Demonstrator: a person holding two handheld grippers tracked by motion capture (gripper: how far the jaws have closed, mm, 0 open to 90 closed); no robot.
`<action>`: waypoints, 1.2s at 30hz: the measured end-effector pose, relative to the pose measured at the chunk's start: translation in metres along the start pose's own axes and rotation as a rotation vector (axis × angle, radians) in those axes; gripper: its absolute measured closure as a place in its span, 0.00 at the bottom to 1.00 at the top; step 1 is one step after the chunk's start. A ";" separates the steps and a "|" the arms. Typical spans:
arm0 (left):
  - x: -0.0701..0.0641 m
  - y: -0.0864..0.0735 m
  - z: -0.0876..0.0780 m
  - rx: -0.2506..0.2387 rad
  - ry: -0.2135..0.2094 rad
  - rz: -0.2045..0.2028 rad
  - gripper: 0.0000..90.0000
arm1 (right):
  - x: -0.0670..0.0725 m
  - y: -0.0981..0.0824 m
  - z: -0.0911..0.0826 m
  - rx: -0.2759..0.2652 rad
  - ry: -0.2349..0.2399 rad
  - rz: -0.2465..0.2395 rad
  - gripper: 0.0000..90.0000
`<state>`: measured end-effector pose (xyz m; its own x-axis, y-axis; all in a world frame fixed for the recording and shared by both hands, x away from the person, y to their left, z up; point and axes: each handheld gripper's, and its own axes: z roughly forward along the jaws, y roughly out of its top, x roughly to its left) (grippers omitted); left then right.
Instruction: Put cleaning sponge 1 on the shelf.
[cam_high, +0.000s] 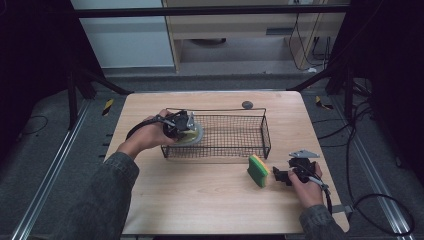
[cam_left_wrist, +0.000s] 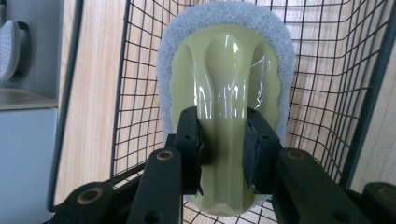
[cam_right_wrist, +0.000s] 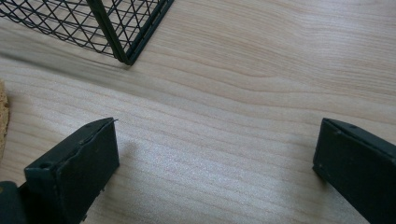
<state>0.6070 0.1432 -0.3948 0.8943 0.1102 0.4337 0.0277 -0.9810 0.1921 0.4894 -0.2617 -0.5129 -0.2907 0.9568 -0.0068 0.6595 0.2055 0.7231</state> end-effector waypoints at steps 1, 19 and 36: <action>-0.001 0.000 0.002 -0.002 -0.006 -0.012 0.78 | 0.000 0.000 0.000 0.000 0.000 0.000 0.00; -0.002 0.001 0.023 0.025 -0.057 -0.020 0.78 | 0.000 0.000 0.000 0.000 0.000 0.000 0.00; -0.001 0.005 0.033 0.037 -0.092 -0.033 0.78 | 0.000 0.000 0.000 0.001 0.000 0.001 0.00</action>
<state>0.6213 0.1325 -0.4233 0.9298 0.1289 0.3447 0.0725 -0.9824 0.1719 0.4895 -0.2616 -0.5130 -0.2900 0.9570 -0.0056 0.6602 0.2043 0.7228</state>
